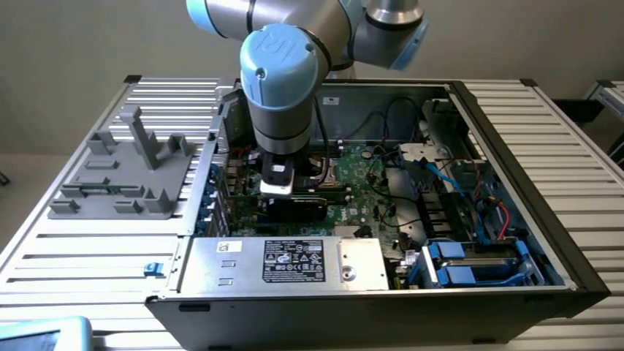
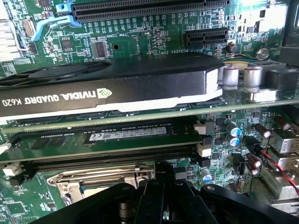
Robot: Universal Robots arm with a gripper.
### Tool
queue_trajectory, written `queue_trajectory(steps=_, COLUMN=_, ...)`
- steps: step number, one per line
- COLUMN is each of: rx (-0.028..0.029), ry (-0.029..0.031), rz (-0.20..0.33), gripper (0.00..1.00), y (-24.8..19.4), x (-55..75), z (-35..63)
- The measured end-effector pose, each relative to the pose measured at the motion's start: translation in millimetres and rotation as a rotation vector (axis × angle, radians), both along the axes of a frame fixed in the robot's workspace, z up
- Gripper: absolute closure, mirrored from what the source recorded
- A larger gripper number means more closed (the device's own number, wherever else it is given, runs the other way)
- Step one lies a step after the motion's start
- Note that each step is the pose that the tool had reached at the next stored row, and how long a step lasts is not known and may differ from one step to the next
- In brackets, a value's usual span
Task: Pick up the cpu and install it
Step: 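Install the second cpu locking lever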
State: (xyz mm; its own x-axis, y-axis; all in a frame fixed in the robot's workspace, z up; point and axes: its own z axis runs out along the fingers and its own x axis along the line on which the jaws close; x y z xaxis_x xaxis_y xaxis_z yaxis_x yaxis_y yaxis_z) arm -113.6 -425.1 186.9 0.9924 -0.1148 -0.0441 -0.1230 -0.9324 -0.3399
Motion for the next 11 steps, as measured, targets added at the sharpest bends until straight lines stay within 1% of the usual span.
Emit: queue_trajectory(steps=11, rx=0.0001, ry=-0.0001, rz=0.000, gripper=0.89, y=0.0, x=0.0, z=-0.1)
